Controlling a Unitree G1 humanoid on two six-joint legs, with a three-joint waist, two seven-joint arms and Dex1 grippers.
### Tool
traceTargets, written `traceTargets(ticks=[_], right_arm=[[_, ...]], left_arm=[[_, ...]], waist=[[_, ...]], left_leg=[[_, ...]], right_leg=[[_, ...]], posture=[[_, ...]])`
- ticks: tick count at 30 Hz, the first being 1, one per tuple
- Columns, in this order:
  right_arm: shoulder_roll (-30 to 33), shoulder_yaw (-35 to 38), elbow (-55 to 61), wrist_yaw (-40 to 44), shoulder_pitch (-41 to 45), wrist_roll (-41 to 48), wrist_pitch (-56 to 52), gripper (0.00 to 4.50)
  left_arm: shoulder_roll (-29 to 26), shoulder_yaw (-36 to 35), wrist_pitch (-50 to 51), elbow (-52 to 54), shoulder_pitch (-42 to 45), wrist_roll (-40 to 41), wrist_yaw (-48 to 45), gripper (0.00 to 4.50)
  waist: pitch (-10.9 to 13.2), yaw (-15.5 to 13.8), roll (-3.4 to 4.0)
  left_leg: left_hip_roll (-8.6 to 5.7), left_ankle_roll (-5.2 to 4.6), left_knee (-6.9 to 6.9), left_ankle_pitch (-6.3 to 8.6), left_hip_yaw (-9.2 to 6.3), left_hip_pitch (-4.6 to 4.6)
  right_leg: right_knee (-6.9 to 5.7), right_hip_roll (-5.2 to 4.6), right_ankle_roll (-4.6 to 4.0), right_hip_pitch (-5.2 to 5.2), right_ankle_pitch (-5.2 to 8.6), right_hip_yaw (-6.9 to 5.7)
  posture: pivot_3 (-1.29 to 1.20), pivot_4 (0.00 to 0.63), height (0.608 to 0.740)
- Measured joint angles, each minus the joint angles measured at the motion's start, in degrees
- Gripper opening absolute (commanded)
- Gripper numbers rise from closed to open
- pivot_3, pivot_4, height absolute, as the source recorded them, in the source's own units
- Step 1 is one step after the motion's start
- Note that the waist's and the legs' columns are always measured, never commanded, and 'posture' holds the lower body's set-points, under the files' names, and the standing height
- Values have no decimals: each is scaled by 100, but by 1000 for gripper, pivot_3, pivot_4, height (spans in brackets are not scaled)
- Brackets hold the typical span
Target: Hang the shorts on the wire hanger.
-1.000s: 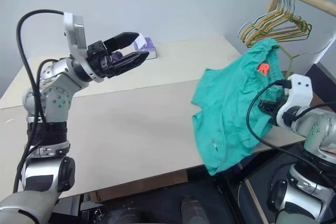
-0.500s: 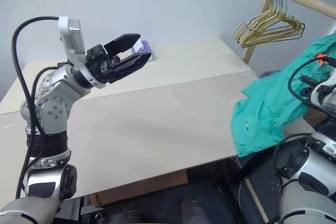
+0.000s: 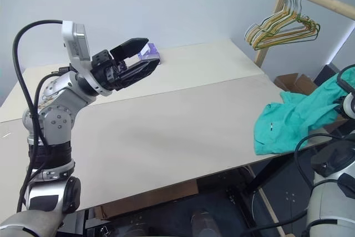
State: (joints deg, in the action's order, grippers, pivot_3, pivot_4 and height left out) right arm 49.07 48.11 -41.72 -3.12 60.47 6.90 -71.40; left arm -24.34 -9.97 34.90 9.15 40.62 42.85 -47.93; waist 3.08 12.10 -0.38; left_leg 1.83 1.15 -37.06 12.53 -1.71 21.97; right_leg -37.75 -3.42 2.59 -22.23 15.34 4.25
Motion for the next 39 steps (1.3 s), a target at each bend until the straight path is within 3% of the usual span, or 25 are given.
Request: traceTargets(ticks=[1, 4, 13, 15, 19, 24, 28, 35, 39], right_arm=[[0, -3, -18, -5, -5, 59, 3, 0], [-19, -8, 16, 4, -59, 173, -23, 872], [-352, -285, 965, 28, -569, 352, -142, 3961], [-428, -443, 1294, 36, -737, 349, -93, 4439], [-737, -1011, 2222, -130, -1300, 146, 529, 4481], [-1178, -1459, 2876, -721, -1976, -364, 2058, 4481], [-1474, -1858, 3396, -1192, -2590, -845, 3866, 4481], [-1496, -2475, 3543, -1401, -3185, -1518, 5986, 4481], [-1472, -2791, 3779, -1111, -3340, -1650, 6802, 4481]], left_arm=[[0, 3, -1, 0, -3, 0, -8, 4489], [-3, 6, -3, 0, -17, -2, -31, 4500], [-25, 24, -3, 4, -24, -5, -39, 4500], [-27, 34, -3, 12, -24, -5, -40, 4500], [-30, 80, -4, 14, -24, -12, -33, 4500], [-32, 106, -92, 16, -25, -75, -14, 4500], [-35, 107, -300, 29, -112, -215, 25, 4500], [-103, 181, -657, 44, -561, -654, 166, 4500], [-219, 243, -939, 68, -949, -1040, 237, 4500]], waist=[[0, 2, 0], [0, -3, 0], [0, -6, 0], [-1, -6, 1], [-2, -5, 3], [-2, -7, 3], [-2, -3, 3], [-1, -4, 1], [-1, -14, 1]], left_leg=[[0, 0, 0, 0, 0, 0], [1, 0, 1, 0, -2, 0], [1, 0, 2, 0, -1, -1], [2, 0, 2, 0, -3, -1], [2, 1, 3, 0, -3, -2], [2, 1, 3, -1, -3, -1], [3, 2, 4, -1, -3, -3], [3, 2, 8, -1, 0, -10], [3, 2, 12, -1, 1, -17]], right_leg=[[1, 0, 0, 1, 0, 0], [4, 0, 0, 3, 0, -2], [4, 0, 1, 4, 0, -1], [4, 1, 1, 4, 0, -2], [1, 1, 3, 4, 1, -1], [2, 0, 2, 3, 1, -1], [0, 1, 2, 3, 0, 1], [1, 2, 2, 5, 0, 7], [2, 2, 2, 7, 0, 10]], posture=[[-170, 0, 740], [-170, 0, 740], [-168, 0, 740], [-168, 0, 740], [-168, 0, 740], [-160, 0, 740], [-155, 0, 740], [-139, 19, 740], [-115, 37, 740]])
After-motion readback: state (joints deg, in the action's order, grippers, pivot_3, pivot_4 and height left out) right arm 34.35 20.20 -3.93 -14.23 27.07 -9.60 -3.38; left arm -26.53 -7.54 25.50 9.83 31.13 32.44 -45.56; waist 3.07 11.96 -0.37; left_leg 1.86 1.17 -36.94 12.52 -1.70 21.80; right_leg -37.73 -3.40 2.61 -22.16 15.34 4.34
